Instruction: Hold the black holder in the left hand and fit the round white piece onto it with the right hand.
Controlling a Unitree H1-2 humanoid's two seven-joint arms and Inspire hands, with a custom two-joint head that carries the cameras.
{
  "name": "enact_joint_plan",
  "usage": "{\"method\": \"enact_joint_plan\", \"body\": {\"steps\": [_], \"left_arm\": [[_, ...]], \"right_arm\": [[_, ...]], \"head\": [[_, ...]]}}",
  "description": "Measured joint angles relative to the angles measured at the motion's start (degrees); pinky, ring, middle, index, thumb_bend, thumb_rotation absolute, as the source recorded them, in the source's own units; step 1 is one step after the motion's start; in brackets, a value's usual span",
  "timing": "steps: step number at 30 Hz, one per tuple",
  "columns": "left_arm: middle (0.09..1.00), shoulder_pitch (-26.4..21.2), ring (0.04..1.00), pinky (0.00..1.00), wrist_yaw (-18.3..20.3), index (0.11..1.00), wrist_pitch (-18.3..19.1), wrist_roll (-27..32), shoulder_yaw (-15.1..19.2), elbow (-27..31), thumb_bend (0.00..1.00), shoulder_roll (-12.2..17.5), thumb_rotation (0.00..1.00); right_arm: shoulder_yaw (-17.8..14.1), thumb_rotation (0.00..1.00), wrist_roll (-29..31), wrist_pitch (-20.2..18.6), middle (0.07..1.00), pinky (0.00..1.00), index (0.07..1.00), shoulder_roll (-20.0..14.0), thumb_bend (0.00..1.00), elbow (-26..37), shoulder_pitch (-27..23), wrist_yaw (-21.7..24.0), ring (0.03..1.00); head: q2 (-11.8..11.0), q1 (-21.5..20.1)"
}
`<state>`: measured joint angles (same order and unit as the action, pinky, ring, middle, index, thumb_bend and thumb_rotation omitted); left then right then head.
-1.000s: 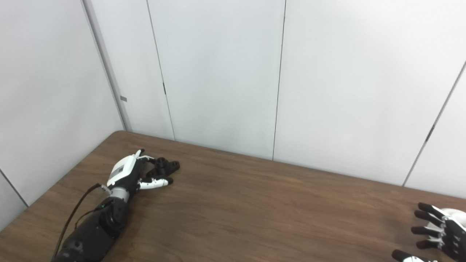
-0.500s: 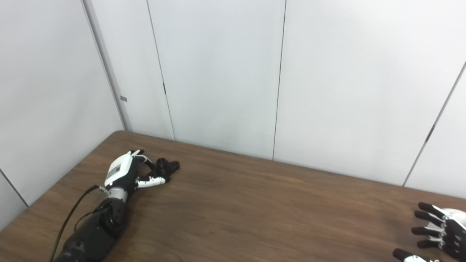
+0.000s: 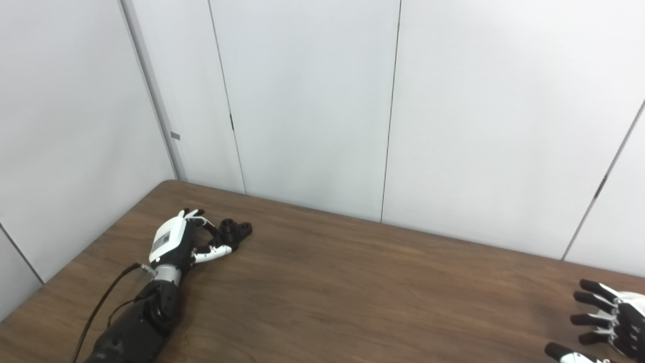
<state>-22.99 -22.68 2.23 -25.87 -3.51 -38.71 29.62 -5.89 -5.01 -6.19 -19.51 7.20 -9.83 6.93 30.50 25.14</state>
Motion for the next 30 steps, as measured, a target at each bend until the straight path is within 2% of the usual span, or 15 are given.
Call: {"method": "enact_joint_plan", "body": {"steps": [4,13,21,27,30], "left_arm": [[0.920,0.01,1.000,1.00,0.13,0.485,-0.60,0.76,-0.25,0.17,0.52,-0.26,0.06],[0.937,0.82,1.000,1.00,1.30,0.484,-3.40,0.95,-3.59,3.05,0.52,-0.31,0.06],[0.959,1.79,1.000,1.00,6.67,0.484,-6.31,2.31,-6.51,7.52,0.52,-1.05,0.06],[0.960,2.81,1.000,1.00,11.26,0.484,-6.37,2.05,-10.20,13.70,0.52,-1.92,0.06],[0.958,3.33,1.000,1.00,12.81,0.484,-6.55,1.78,-11.61,16.24,0.52,-2.65,0.06]], "right_arm": [[-0.15,0.22,0.09,0.00,0.773,0.52,0.795,0.04,0.78,0.00,0.43,0.00,0.652],[-0.01,0.19,-0.05,-0.16,0.781,0.53,0.799,0.54,0.76,0.20,0.63,-0.01,0.649],[0.17,0.16,-0.96,-0.39,0.796,0.55,0.816,1.03,0.75,0.90,0.60,-0.11,0.670],[0.64,0.10,-1.92,-1.65,0.807,0.59,0.827,2.42,0.75,1.69,0.19,-0.28,0.699],[0.69,0.11,-1.57,-1.94,0.807,0.59,0.827,2.92,0.77,1.77,-0.57,-0.28,0.699]], "head": [[0.00,-0.79],[0.35,-3.25],[1.40,-8.16],[2.55,-12.91],[2.99,-14.84]]}}
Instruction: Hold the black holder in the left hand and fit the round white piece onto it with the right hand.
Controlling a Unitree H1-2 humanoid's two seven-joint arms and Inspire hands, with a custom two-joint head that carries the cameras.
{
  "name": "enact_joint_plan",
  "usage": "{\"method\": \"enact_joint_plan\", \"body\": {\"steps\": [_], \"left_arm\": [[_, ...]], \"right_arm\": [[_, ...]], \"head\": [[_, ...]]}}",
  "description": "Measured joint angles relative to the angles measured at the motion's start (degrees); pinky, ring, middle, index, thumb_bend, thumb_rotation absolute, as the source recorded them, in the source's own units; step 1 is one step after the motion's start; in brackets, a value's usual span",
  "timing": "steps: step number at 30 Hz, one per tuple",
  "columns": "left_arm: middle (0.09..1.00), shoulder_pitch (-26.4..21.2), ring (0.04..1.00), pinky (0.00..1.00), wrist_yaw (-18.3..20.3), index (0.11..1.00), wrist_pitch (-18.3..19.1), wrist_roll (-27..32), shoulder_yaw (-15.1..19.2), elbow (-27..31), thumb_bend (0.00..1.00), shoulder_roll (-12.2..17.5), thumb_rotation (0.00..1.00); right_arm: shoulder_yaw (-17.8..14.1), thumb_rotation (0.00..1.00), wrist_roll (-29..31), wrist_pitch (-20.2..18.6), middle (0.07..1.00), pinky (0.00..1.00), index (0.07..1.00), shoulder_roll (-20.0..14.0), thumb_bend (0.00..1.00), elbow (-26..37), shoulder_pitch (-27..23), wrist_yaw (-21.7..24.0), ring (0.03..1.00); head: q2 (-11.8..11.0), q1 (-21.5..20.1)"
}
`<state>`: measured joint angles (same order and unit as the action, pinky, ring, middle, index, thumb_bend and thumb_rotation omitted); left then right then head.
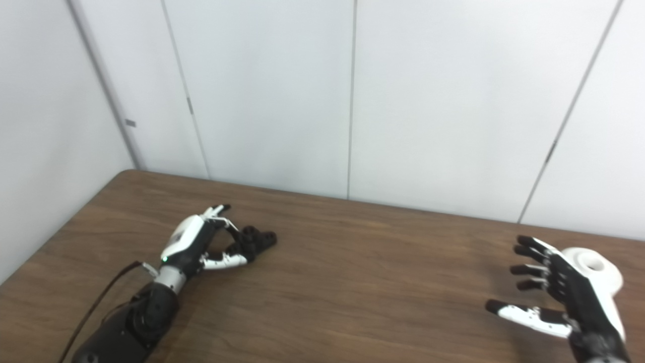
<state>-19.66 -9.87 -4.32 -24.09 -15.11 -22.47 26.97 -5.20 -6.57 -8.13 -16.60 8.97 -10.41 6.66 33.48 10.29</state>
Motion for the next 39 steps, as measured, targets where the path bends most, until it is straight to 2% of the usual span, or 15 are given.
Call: {"method": "enact_joint_plan", "body": {"steps": [2,6,10,19,26,33,39], "left_arm": [[0.965,0.29,1.000,1.00,1.20,0.484,-0.45,0.01,-0.61,1.21,0.52,-0.52,0.07],[0.973,0.46,1.000,1.00,3.75,0.484,-1.46,-0.29,-2.38,3.41,0.52,-0.99,0.06],[0.970,0.46,1.000,1.00,5.21,0.483,-3.41,-0.75,-3.99,4.33,0.52,-2.23,0.06],[0.972,0.28,1.000,1.00,7.36,0.482,-7.26,-1.00,-6.75,4.79,0.52,-5.25,0.06],[0.961,-0.30,1.000,1.00,9.14,0.482,-10.04,-1.25,-9.57,4.84,0.52,-6.65,0.06],[0.972,-0.96,1.000,1.00,12.13,0.482,-11.06,-0.37,-10.73,4.91,0.52,-7.94,0.06],[0.969,-1.66,1.000,1.00,13.13,0.482,-13.86,-0.47,-12.38,3.76,0.52,-9.26,0.07]], "right_arm": [[0.00,0.11,-0.01,-0.07,0.804,0.59,0.825,0.05,0.78,0.00,-0.46,0.00,0.692],[0.04,0.13,0.43,0.36,0.797,0.57,0.823,0.45,0.79,-0.16,-0.99,0.00,0.680],[0.21,0.14,0.57,2.04,0.791,0.56,0.819,0.54,0.79,-1.42,-1.20,0.00,0.669],[0.27,0.15,0.52,2.04,0.797,0.57,0.818,0.54,0.79,-1.50,-1.42,0.00,0.686],[0.35,0.16,0.12,1.99,0.800,0.58,0.823,0.52,0.79,-1.01,-1.82,0.00,0.694],[0.33,0.16,-0.31,1.84,0.796,0.58,0.816,0.52,0.79,0.16,-1.99,0.01,0.697],[0.30,0.15,-0.21,1.70,0.796,0.57,0.809,0.46,0.79,0.29,-2.26,0.03,0.695]], "head": [[0.00,-0.01],[0.88,-2.82],[1.23,-3.87],[2.02,-6.86],[2.46,-7.39],[2.73,-8.09],[2.82,-9.06]]}}
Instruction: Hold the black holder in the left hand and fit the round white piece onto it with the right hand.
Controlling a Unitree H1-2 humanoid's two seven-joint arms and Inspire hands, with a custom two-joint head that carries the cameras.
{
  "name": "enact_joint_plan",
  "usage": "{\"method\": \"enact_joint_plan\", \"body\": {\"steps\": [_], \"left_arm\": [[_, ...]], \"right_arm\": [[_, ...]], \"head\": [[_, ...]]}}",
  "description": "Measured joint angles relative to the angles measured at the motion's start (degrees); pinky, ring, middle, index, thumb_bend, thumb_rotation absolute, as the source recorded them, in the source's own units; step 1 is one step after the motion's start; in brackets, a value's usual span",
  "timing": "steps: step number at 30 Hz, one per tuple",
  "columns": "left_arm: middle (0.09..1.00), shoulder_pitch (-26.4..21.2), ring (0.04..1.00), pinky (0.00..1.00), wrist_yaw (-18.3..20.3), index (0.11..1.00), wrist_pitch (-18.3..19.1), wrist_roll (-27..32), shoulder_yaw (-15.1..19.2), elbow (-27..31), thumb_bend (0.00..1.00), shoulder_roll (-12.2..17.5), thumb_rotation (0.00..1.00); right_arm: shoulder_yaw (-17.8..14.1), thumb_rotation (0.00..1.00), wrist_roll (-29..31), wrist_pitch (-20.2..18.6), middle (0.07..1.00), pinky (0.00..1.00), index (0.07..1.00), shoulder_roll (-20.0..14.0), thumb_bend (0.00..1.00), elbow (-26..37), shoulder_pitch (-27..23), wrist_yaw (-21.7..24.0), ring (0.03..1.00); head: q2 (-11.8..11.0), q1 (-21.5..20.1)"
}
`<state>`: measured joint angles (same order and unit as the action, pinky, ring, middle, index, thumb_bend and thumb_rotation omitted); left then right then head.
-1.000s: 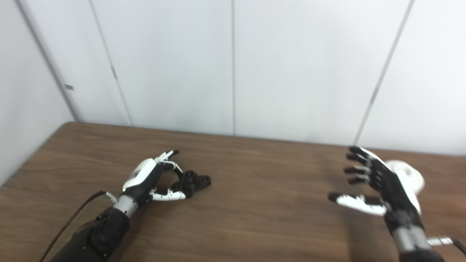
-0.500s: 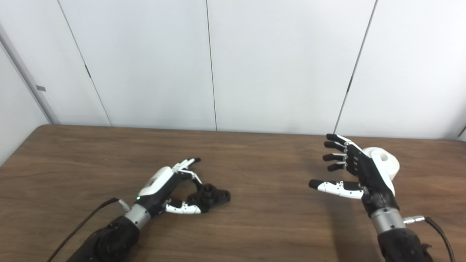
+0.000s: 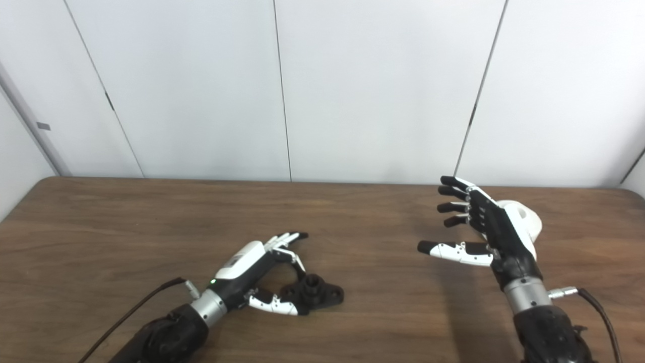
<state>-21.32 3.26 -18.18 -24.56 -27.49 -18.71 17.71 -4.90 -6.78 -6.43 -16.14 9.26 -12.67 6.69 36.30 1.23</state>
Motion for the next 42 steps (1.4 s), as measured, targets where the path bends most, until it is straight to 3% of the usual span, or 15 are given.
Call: {"method": "enact_joint_plan", "body": {"steps": [11,14,16,17,19,21,24,29,34,36,42], "left_arm": [[0.971,-0.52,1.000,1.00,-0.51,0.482,-0.77,-2.97,-0.38,-1.35,0.52,-1.40,0.06],[0.968,-0.64,1.000,1.00,-0.58,0.482,-0.82,-3.44,-0.36,-1.50,0.52,-1.49,0.06],[0.965,-0.63,1.000,1.00,-0.61,0.482,-1.02,-3.61,-0.33,-1.55,0.52,-1.43,0.06],[0.964,-0.64,1.000,1.00,-0.61,0.483,-1.23,-3.64,-0.31,-1.62,0.52,-1.35,0.06],[0.962,-0.61,1.000,1.00,-0.61,0.483,-1.72,-3.65,-0.21,-1.77,0.52,-1.19,0.06],[0.961,-0.36,1.000,1.00,-0.62,0.483,-2.18,-3.66,-0.04,-1.85,0.52,-0.87,0.06],[0.955,-0.02,1.000,1.00,-0.93,0.483,-3.01,-3.74,0.33,-1.94,0.52,-0.43,0.06],[0.951,-0.28,1.000,1.00,-1.50,0.483,-5.62,-4.37,0.75,-3.62,0.52,-0.07,0.06],[0.947,-0.99,1.000,1.00,-1.59,0.483,-8.05,-4.89,1.25,-5.47,0.52,0.45,0.06],[0.950,-1.33,1.000,1.00,-1.72,0.483,-8.87,-4.88,1.15,-6.08,0.52,0.72,0.06],[0.941,-1.49,1.000,1.00,-2.03,0.482,-9.52,-4.57,1.02,-6.72,0.52,1.04,0.06]], "right_arm": [[-0.07,0.16,0.16,-0.05,0.795,0.55,0.825,-1.22,0.78,0.45,-0.07,0.17,0.671],[-0.06,0.17,0.05,-0.05,0.793,0.55,0.826,-1.54,0.78,0.71,-0.07,0.22,0.668],[-0.03,0.20,-0.24,-0.05,0.790,0.55,0.817,-2.10,0.80,1.10,-0.07,0.39,0.671],[0.10,0.21,-1.11,0.11,0.783,0.54,0.809,-2.69,0.81,1.31,-0.08,0.43,0.667],[0.51,0.25,-5.01,0.42,0.789,0.55,0.803,-5.04,0.82,1.91,-0.19,0.36,0.674],[0.89,0.26,-11.20,0.57,0.790,0.58,0.792,-7.56,0.82,2.68,-0.51,-0.30,0.701],[1.22,0.30,-20.85,0.01,0.808,0.61,0.803,-10.53,0.82,5.29,-0.78,-1.99,0.736],[1.60,0.38,-31.71,-4.09,0.885,0.67,0.806,-13.04,0.84,8.77,-1.07,-1.13,0.830],[0.34,0.37,-35.61,-9.69,0.925,0.76,0.820,-14.54,0.83,9.38,-1.08,2.24,0.896],[-0.33,0.37,-35.94,-11.00,0.937,0.75,0.827,-15.21,0.84,9.39,-1.14,2.71,0.902],[-1.76,0.39,-35.94,-12.11,0.943,0.74,0.830,-15.24,0.88,7.70,-1.13,2.61,0.903]], "head": [[-0.35,-0.44],[-0.88,-2.37],[-1.84,-6.92],[-1.85,-6.94],[-3.51,-12.20],[-3.69,-12.91],[-7.19,-20.98],[-9.05,-25.05],[-11.15,-27.42],[-11.60,-27.77],[-11.69,-27.69]]}}
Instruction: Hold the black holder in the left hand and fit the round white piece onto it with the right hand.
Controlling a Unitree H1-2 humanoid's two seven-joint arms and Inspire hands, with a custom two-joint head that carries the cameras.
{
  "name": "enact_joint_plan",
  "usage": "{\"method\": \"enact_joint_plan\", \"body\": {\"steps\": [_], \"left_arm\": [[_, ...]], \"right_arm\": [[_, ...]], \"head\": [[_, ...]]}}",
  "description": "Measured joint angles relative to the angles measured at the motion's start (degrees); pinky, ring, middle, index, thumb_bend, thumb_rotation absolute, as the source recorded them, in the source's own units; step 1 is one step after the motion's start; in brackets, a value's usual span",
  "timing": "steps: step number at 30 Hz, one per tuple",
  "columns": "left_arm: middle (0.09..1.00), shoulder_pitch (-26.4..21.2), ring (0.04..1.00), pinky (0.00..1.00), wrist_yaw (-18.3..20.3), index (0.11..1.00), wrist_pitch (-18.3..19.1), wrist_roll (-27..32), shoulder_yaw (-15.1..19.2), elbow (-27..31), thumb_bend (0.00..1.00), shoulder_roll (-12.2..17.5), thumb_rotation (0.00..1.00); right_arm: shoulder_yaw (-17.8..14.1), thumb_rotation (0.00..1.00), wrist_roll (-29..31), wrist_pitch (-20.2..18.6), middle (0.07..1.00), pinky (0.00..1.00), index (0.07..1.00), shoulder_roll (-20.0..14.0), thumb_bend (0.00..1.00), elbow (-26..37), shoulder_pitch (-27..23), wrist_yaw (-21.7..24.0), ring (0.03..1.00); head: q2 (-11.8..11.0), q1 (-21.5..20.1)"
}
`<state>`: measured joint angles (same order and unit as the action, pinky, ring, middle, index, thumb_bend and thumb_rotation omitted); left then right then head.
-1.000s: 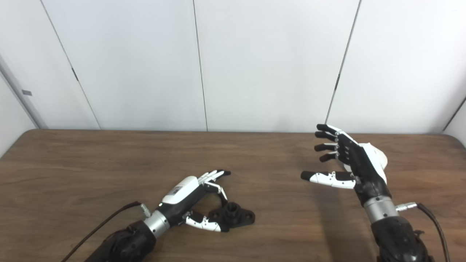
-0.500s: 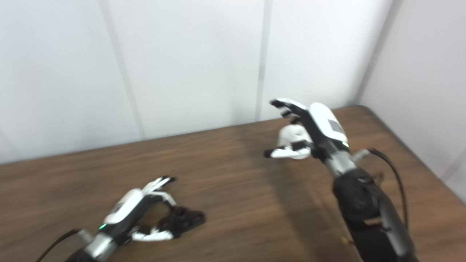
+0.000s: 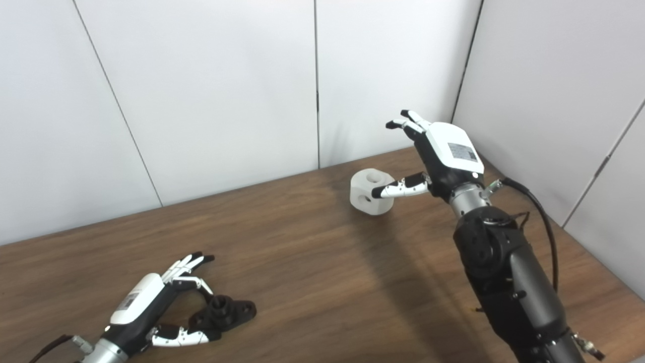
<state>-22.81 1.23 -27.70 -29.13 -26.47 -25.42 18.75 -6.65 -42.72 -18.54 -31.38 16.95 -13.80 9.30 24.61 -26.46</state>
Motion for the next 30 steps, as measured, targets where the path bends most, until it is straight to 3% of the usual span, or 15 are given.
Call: {"method": "enact_joint_plan", "body": {"steps": [10,14,22,30], "left_arm": [[0.948,0.01,1.000,1.00,-0.16,0.482,-0.11,0.11,-0.20,0.08,0.52,0.32,0.06],[0.946,0.02,1.000,1.00,-0.12,0.483,-0.12,0.20,-0.20,0.08,0.52,0.34,0.06],[0.946,-0.06,1.000,1.00,-0.13,0.483,-0.13,0.29,-0.33,0.07,0.52,0.35,0.06],[0.946,-0.01,1.000,1.00,0.12,0.483,-0.13,0.39,-0.11,0.06,0.52,0.32,0.06]], "right_arm": [[2.09,0.50,0.11,-1.94,0.964,0.71,0.851,0.10,0.95,-4.53,-0.03,0.16,0.910],[3.16,0.57,-1.70,-5.68,0.964,0.72,0.850,1.82,0.97,-6.08,-1.11,-0.11,0.913],[4.41,0.61,-3.97,-7.92,0.975,0.78,0.856,6.27,0.98,-11.64,-3.08,-3.97,0.925],[5.69,0.65,-3.87,-7.77,0.966,0.78,0.855,6.41,1.00,-15.83,-4.51,-7.35,0.916]], "head": [[-0.26,-0.44],[-0.18,-0.26],[-0.26,0.26],[-0.35,0.44]]}}
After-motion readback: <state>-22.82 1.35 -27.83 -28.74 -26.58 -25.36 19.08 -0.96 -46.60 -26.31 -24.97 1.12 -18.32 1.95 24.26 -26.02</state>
